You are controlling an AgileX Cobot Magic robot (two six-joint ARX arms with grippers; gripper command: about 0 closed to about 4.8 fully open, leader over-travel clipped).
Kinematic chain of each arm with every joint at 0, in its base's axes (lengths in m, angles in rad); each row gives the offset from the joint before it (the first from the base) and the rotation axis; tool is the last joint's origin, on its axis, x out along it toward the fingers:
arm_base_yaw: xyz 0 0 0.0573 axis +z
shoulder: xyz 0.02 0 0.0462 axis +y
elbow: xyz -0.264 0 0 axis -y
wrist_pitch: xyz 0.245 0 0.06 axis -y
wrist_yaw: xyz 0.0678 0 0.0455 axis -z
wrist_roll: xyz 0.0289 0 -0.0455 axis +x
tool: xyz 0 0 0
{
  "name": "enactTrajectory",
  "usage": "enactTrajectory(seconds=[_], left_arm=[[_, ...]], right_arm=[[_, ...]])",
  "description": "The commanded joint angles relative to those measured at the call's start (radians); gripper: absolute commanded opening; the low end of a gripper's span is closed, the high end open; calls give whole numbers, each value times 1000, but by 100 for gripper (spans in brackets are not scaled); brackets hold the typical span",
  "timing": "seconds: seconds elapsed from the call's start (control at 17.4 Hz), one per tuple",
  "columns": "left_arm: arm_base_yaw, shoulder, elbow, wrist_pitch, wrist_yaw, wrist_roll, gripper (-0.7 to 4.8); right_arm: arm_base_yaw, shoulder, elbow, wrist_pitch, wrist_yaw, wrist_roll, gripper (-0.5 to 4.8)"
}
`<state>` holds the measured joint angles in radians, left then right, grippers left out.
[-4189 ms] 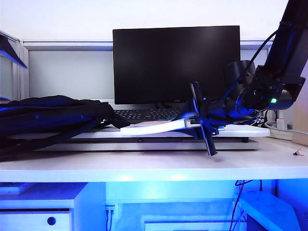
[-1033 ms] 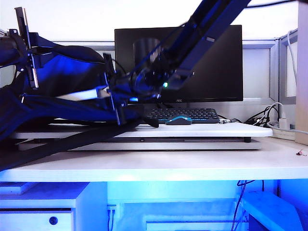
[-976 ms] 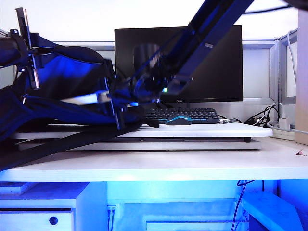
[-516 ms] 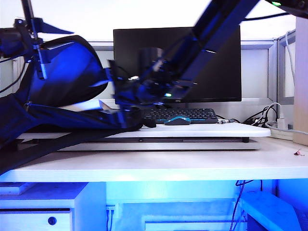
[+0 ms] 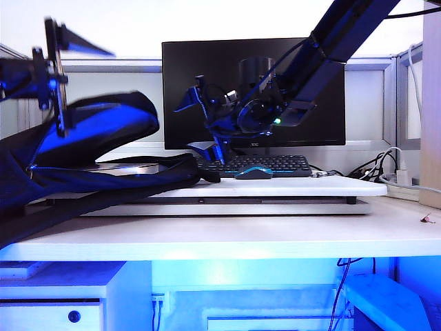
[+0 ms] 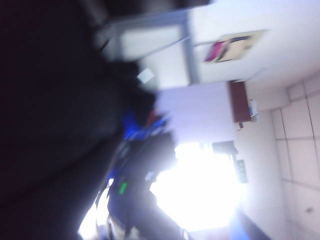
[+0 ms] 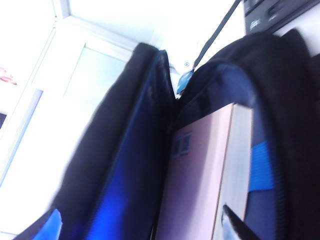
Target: Pick up the book on the desk and put it into the open backpack.
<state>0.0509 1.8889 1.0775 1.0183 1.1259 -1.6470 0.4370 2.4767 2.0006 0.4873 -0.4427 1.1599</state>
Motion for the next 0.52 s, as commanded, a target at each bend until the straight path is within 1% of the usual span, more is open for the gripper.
enactTrajectory(seconds=[0.06, 0.11, 0.23, 0.29, 0.4, 0.46, 0.52], left_arm=[[0, -5, 5, -184, 49, 59, 476], [0, -5, 5, -211, 56, 129, 476], [-1, -5, 3, -225, 142, 271, 479], [-3, -6, 3, -225, 163, 308, 479], [-6, -7, 3, -213, 160, 424, 479], [-6, -15, 3, -217, 145, 512, 476], [-8, -26, 3, -217, 134, 553, 475]], right_arm=[[-2, -10, 6, 12, -5, -9, 414], [-2, -10, 6, 12, -5, -9, 414], [-8, -11, 6, 13, -11, -26, 414], [-11, -11, 6, 10, -13, -42, 414], [-28, -11, 6, 9, -35, -63, 414], [-37, -17, 6, -11, -42, -94, 414], [-48, -30, 6, -49, -42, -143, 414]])
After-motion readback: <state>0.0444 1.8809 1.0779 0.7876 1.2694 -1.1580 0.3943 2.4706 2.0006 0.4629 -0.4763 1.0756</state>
